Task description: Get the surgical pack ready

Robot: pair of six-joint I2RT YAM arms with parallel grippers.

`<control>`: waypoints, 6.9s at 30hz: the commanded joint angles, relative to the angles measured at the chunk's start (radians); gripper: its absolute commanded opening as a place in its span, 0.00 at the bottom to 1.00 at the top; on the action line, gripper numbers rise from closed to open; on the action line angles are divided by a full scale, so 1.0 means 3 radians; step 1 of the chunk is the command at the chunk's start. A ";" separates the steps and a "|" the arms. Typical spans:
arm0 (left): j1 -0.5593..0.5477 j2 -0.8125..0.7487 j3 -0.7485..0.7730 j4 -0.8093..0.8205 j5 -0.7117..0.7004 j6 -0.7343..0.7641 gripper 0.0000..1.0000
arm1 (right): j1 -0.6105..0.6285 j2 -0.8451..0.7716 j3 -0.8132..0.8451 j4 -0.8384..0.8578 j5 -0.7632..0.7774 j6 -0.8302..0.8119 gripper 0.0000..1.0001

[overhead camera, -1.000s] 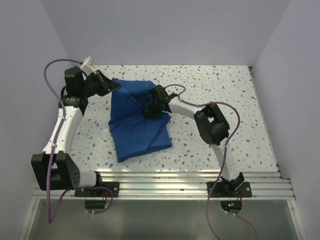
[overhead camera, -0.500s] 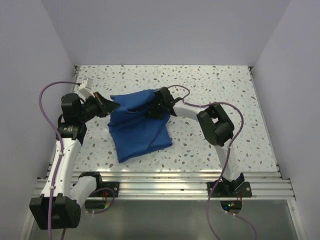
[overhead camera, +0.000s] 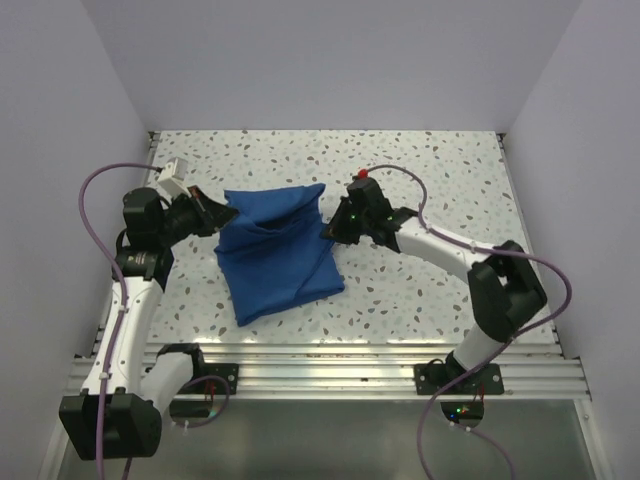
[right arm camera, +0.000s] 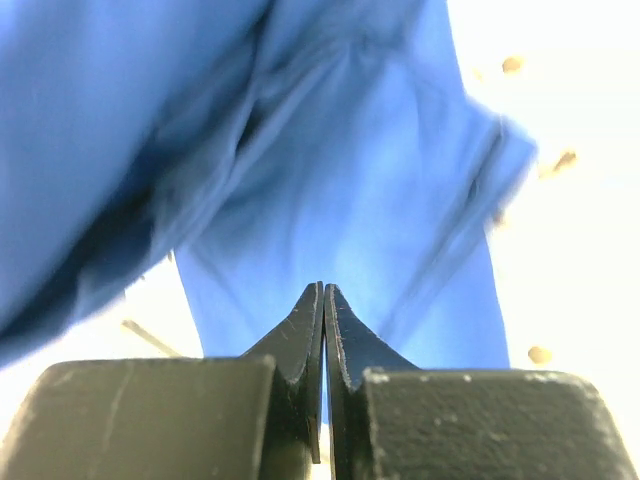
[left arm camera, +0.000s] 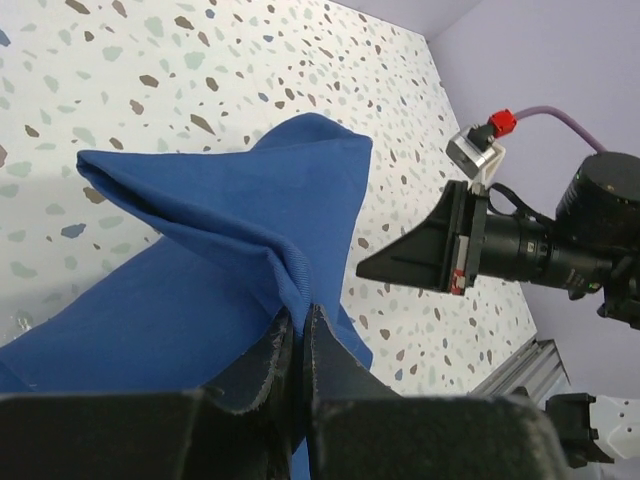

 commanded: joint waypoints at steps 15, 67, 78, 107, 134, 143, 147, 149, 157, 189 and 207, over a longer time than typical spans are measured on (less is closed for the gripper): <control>0.0017 -0.0496 -0.0201 0.0136 0.0627 -0.0016 0.00 | 0.0870 -0.0647 -0.1998 0.1861 -0.0056 0.0579 0.00; -0.0719 -0.2142 -0.1772 -0.0227 0.0705 -0.0467 0.49 | 0.0379 -0.0568 -0.1640 0.0897 0.0010 -0.0106 0.00; -0.0714 -0.2027 -0.0914 -0.0882 -0.0343 -0.0155 0.65 | 0.0154 -0.0592 -0.1003 0.0359 -0.0912 -0.1190 0.72; -0.0714 -0.1422 -0.1138 -0.1076 -0.1427 -0.0763 0.50 | 0.0215 -0.0364 -0.1068 0.1117 -0.2337 -0.0745 0.01; -0.0714 -0.0860 -0.1633 0.0033 -0.0273 -0.0707 0.19 | 0.0496 -0.0446 -0.2039 0.1013 -0.1632 -0.1012 0.00; -0.0719 -0.0272 -0.1966 0.1040 -0.0267 -0.0860 0.15 | 0.0614 -0.0753 -0.2642 0.2004 -0.1223 -0.0536 0.00; -0.0724 0.0263 -0.1665 0.1209 -0.0257 -0.0712 0.14 | 0.0665 -0.0758 -0.2668 0.2322 -0.1171 -0.0398 0.00; -0.0745 0.0392 -0.1334 0.1037 -0.0267 -0.0544 0.14 | 0.0691 -0.0789 -0.2612 0.2363 -0.1166 -0.0362 0.05; -0.0796 -0.0327 -0.0836 0.0080 -0.0425 0.0131 0.56 | 0.0691 -0.1396 -0.2402 0.1362 -0.0891 -0.0750 0.55; -0.4483 0.1329 0.0361 -0.1240 -0.4107 -0.0098 0.73 | -0.0496 -0.2210 -0.2387 -0.0229 -0.0864 -0.1206 0.99; -0.4457 0.1783 0.0243 -0.1076 -0.3938 0.0091 0.78 | -0.0501 -0.2179 -0.2448 0.0001 -0.1084 -0.1175 0.99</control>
